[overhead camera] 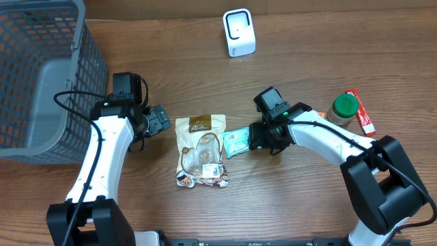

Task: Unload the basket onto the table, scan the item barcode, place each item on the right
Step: 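Close the right gripper on the wipes pack edge, then lift the wipes pack and carry it up toward the scanner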

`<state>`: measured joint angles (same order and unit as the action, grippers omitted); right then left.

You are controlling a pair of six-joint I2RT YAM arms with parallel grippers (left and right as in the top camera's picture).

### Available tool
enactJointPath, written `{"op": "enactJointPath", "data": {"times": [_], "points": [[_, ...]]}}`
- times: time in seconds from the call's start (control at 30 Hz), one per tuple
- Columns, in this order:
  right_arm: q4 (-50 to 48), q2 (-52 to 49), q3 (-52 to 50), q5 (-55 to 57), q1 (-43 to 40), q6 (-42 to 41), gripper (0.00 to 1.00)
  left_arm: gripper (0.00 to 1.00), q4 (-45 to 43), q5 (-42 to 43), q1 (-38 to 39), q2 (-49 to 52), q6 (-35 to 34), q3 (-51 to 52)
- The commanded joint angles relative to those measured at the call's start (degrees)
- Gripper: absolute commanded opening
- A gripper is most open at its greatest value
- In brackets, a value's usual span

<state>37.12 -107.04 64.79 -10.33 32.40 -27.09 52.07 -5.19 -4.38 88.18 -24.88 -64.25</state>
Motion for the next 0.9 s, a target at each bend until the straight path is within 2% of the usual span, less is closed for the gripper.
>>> {"op": "enactJointPath", "data": {"times": [0.0,0.2,0.43,0.57,0.77,0.87], "points": [[-0.02,-0.46,-0.68,0.44,0.37,-1.64,0.57,1.0,-0.02,-0.59,-0.11,-0.13,0.66,-0.83],[-0.22,-0.46,-0.66,0.39,0.11,-1.64,0.63,1.0,-0.02,-0.59,-0.11,-0.13,0.66,-0.83],[0.17,-0.46,0.07,-1.33,-1.68,-3.23,0.61,1.0,-0.02,-0.59,-0.11,-0.13,0.66,-0.83],[0.63,-0.46,-0.61,-1.16,-1.33,-4.04,0.47,1.0,-0.02,-0.59,-0.11,-0.13,0.66,-0.83],[-0.5,-0.46,-2.86,0.92,-0.59,-7.26,0.45,1.0,-0.02,-0.59,-0.11,-0.13,0.66,-0.83],[-0.66,-0.46,-2.86,-0.87,-1.11,-7.23,0.24,1.0,-0.02,-0.59,-0.11,-0.13,0.66,-0.83]]}}
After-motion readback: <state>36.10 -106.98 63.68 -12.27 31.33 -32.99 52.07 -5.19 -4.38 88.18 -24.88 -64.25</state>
